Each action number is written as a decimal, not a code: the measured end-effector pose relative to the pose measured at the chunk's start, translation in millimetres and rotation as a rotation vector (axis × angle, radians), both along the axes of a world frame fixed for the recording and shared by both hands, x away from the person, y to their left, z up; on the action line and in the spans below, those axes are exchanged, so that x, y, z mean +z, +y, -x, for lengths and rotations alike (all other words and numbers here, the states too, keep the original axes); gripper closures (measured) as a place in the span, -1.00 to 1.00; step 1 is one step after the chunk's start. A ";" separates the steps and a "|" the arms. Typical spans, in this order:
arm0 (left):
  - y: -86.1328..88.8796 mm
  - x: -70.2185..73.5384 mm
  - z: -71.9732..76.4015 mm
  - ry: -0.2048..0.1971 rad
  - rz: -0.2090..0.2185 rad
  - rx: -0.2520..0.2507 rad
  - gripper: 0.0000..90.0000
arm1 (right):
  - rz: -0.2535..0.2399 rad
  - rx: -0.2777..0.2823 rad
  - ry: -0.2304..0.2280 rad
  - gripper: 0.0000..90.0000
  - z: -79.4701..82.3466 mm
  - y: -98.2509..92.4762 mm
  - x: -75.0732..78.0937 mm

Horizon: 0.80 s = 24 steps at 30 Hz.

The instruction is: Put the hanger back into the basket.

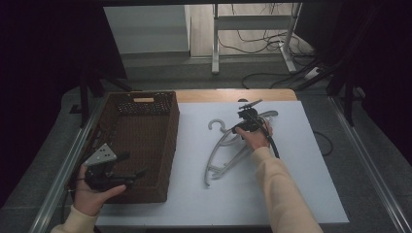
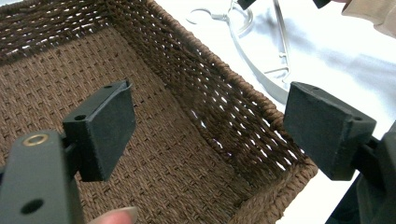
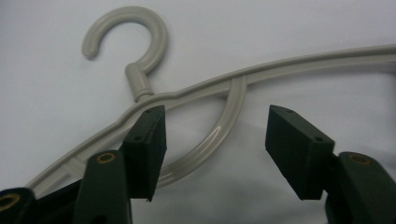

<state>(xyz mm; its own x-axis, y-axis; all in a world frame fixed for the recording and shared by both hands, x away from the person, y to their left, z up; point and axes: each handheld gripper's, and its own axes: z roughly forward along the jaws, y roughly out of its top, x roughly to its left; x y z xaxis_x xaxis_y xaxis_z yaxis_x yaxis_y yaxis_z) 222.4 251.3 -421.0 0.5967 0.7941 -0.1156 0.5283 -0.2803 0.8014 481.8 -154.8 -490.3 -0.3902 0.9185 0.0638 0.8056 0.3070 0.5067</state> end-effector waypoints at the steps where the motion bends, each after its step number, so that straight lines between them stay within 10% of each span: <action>1: 0.2 0.1 0.0 -0.001 0.000 0.001 -0.62 | 0.003 -0.004 0.004 -0.06 -1.2 0.4 -1.5; 24: 1.2 0.7 0.3 -0.003 -0.001 0.003 -0.62 | 0.045 -0.101 0.008 0.60 -11.6 9.8 -11.9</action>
